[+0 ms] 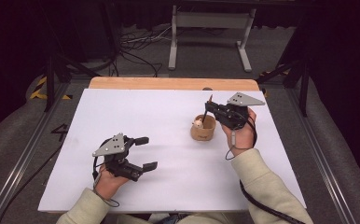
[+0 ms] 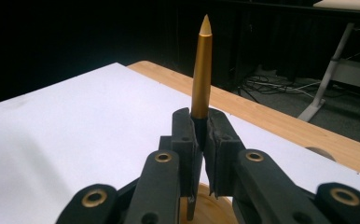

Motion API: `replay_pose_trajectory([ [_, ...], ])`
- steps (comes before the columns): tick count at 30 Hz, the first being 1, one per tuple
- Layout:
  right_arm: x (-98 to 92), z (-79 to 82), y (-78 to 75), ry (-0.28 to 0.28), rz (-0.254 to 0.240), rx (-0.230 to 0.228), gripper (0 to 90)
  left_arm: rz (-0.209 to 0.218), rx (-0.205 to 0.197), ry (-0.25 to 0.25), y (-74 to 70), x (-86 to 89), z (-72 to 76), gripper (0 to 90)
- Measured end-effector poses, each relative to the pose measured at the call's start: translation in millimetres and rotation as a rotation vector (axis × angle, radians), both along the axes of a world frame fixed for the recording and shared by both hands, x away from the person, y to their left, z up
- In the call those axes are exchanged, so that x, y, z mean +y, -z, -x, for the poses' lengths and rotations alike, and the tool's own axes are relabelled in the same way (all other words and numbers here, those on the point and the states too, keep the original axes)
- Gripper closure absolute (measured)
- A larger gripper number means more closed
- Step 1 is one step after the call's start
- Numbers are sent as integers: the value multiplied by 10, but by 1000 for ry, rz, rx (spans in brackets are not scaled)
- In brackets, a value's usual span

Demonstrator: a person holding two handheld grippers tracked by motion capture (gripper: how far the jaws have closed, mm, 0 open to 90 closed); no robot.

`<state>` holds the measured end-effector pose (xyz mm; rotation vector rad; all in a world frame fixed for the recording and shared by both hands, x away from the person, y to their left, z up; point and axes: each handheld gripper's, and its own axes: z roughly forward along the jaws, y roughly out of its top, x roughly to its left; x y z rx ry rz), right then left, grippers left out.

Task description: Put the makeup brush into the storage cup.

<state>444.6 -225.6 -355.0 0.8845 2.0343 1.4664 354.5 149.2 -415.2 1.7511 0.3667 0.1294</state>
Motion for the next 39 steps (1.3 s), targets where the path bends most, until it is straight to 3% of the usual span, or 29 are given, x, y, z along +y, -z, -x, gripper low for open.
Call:
replay_pose_trajectory([
  [20, 17, -89, 186, 8, 0, 44, 820, 0, 4, -5, -3, 9, 4, 64],
  [24, -17, -88, 180, 13, -37, 39, 661, 1, 9, -10, 2, 3, 2, 61],
  [27, -34, -85, 162, 19, -41, 8, 485, -2, 10, -6, 4, -9, 5, 56],
  [28, -34, -85, 162, 19, -41, 8, 485, -2, 10, -6, 4, -9, 5, 55],
  [30, -55, -83, 142, 18, -46, -25, 371, -2, 8, -9, 3, -3, 2, 54],
  [33, -84, -73, 121, 21, -58, -43, 307, -2, 7, -11, 3, 4, 0, 53],
  [39, -139, -46, 93, 17, -75, -59, 282, 1, 9, -15, -2, 14, 5, 52],
])
